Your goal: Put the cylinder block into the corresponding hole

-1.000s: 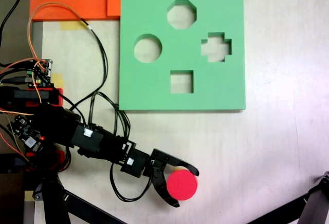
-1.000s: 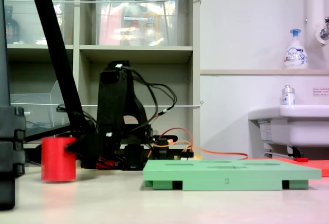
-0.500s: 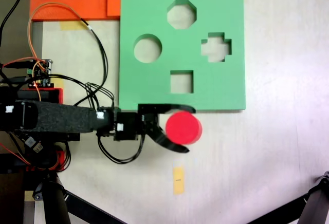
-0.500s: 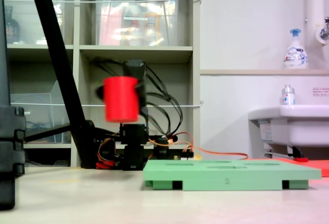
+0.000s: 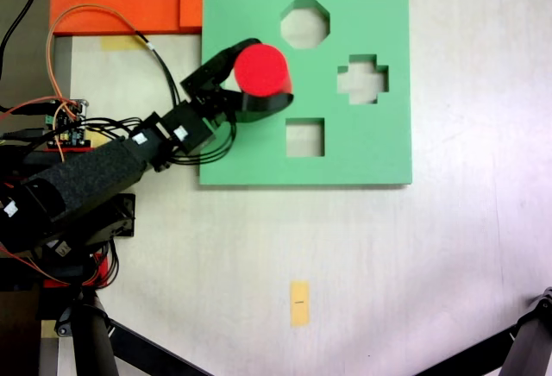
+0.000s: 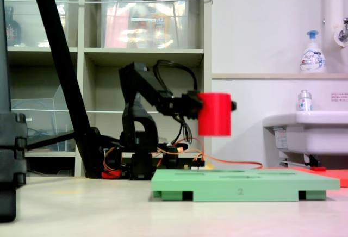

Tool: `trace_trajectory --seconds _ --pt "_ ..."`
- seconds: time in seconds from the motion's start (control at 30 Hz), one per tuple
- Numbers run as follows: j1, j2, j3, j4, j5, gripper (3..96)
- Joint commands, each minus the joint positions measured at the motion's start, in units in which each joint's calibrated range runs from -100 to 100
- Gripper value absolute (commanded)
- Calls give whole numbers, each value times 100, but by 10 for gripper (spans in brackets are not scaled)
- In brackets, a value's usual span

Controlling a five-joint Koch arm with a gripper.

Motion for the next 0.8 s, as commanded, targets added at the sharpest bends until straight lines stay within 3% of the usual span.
trace_trajectory --seconds 0.03,0.8 --pt "161 410 -42 342 -49 322" --pt "513 2519 -301 1478 -24 328"
